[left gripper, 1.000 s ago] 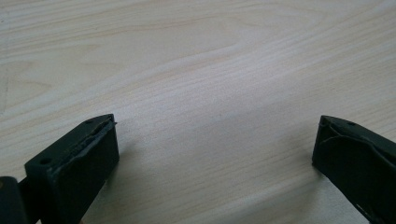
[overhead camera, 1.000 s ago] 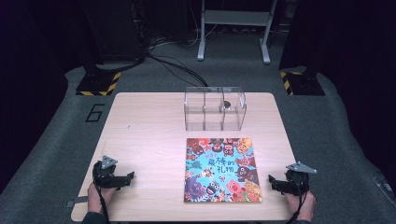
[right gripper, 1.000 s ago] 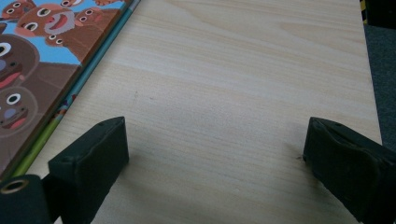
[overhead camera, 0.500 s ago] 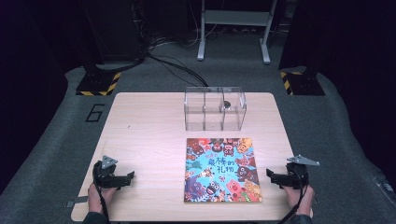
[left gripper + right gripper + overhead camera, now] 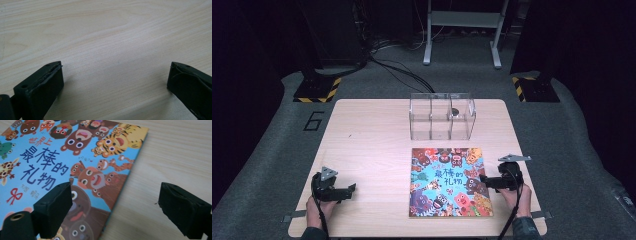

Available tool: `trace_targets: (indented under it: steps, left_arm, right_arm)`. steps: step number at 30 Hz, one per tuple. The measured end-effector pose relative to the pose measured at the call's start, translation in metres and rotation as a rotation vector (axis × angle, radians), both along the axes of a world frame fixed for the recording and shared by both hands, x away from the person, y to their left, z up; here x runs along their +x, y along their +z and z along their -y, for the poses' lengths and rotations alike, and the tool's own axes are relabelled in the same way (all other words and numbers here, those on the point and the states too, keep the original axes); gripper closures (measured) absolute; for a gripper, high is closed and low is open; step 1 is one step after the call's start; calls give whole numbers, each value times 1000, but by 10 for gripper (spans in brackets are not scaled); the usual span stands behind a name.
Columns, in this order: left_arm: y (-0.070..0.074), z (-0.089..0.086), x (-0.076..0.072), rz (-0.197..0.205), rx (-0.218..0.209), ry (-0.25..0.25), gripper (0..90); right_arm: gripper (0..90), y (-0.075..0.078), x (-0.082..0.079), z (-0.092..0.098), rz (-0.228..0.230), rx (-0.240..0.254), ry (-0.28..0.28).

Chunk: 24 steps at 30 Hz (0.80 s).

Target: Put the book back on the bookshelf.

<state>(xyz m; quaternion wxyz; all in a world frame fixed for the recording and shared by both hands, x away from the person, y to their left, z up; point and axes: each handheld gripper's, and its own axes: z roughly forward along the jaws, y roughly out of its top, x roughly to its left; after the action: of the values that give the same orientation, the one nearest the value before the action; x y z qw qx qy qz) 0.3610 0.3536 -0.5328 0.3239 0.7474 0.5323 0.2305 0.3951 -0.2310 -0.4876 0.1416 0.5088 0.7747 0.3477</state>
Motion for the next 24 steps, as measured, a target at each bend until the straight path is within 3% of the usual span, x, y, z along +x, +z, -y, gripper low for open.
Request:
trace_targets:
  steps: [4,5,13,19,24]
  left_arm:
    - [0,1,0,0,-8,6,5]
    - [0,1,0,0,-7,6,5]
    - [0,1,0,-1,-7,6,5]
    - [0,1,0,0,-7,7,5]
    - [0,1,0,-1,-7,8,5]
  right_arm:
    - [158,-2,10,-11,-51,-1,17]
    - [217,-4,13,-13,-71,-7,24]
    - [343,-14,19,-18,-164,-29,9]
    - [439,-15,16,-16,-166,27,-5]
    - [455,-16,10,-19,-147,33,-41]
